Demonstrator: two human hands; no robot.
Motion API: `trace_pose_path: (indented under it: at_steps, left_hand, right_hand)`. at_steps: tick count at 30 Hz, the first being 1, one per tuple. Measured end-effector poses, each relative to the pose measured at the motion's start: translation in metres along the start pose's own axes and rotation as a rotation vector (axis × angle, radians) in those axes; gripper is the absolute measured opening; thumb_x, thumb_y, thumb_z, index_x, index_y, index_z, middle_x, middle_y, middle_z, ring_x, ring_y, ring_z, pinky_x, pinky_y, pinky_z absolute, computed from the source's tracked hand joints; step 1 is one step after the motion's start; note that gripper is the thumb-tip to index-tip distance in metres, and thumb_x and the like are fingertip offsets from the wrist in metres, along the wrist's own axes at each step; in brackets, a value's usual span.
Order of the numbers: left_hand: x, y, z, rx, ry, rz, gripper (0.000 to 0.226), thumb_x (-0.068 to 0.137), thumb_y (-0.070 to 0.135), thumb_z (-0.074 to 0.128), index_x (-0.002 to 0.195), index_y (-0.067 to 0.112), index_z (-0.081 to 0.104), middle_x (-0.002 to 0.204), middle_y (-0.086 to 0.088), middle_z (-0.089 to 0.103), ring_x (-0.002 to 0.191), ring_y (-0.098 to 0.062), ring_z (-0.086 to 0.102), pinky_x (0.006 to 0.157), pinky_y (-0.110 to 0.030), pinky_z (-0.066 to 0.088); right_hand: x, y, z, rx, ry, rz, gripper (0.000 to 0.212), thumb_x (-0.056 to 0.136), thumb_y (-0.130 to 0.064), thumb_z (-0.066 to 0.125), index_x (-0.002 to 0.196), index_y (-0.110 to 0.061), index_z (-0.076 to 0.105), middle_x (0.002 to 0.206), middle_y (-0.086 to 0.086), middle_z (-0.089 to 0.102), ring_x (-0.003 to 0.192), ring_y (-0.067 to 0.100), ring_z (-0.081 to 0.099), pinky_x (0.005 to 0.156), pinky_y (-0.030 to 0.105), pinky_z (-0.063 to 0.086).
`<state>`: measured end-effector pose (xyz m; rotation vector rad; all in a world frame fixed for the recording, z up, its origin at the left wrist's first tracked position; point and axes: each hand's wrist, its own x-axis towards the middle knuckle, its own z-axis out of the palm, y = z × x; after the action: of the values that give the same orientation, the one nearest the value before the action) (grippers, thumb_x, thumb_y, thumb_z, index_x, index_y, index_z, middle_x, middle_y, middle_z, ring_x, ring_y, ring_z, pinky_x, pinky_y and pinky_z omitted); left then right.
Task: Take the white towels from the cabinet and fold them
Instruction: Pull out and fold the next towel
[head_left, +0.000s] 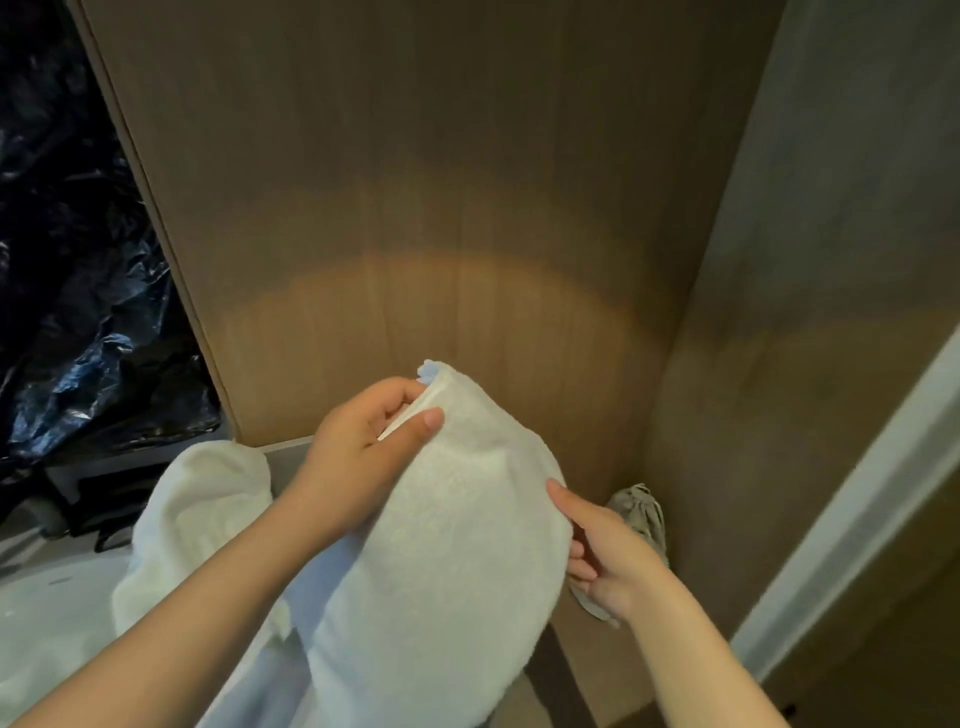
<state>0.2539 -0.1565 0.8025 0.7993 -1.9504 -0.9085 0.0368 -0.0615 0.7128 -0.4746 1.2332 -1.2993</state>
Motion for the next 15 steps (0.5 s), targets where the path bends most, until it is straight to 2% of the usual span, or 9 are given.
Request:
trace_pose_path:
  at_steps: [3,7,10,13,15]
  left_hand:
    - [-0.007,0.03,0.035,0.02,0.027,0.013,0.02,0.082,0.042,0.058,0.089,0.025,0.067,0.088,0.009,0.068,0.081,-0.009,0.062,0.07,-0.02,0.046]
    - [-0.024,0.068,0.086,0.036,0.026,0.023,0.013,0.087,0.041,0.064,0.09,0.029,0.067,0.087,0.01,0.069,0.081,-0.009,0.065,0.074,-0.03,0.05]
    - [-0.029,0.097,0.12,0.022,-0.016,0.027,0.018,0.087,0.043,0.067,0.1,0.031,0.068,0.088,0.007,0.073,0.082,-0.012,0.069,0.075,-0.034,0.055]
    - [-0.025,0.126,0.151,-0.018,-0.059,0.03,0.023,0.086,0.041,0.061,0.101,0.026,0.07,0.084,0.002,0.074,0.075,-0.014,0.069,0.068,-0.032,0.054]
    - [-0.02,0.142,0.171,-0.027,-0.058,0.057,0.018,0.089,0.035,0.059,0.095,0.023,0.071,0.078,0.003,0.072,0.068,-0.009,0.065,0.063,-0.025,0.049]
  right_hand:
    - [-0.037,-0.026,-0.043,-0.058,0.104,-0.129,0.027,0.092,-0.033,0.064,0.087,-0.009,0.054,0.051,0.0,0.04,0.04,0.008,0.026,0.038,0.02,0.021]
    - [-0.084,-0.063,-0.097,-0.268,0.29,-0.327,0.021,0.096,-0.031,0.061,0.092,-0.013,0.052,0.053,-0.001,0.039,0.045,0.01,0.029,0.041,0.021,0.023]
    - [-0.117,-0.094,-0.13,-0.316,0.388,-0.453,0.019,0.098,-0.027,0.057,0.087,-0.012,0.052,0.057,0.001,0.044,0.048,0.01,0.039,0.041,0.019,0.03]
    - [-0.146,-0.128,-0.156,-0.394,0.465,-0.576,0.027,0.099,-0.029,0.053,0.081,-0.009,0.049,0.06,0.004,0.046,0.052,0.011,0.041,0.048,0.022,0.034]
    - [-0.163,-0.15,-0.171,-0.434,0.503,-0.656,0.031,0.099,-0.032,0.053,0.091,-0.002,0.054,0.068,0.009,0.047,0.055,0.012,0.042,0.051,0.023,0.037]
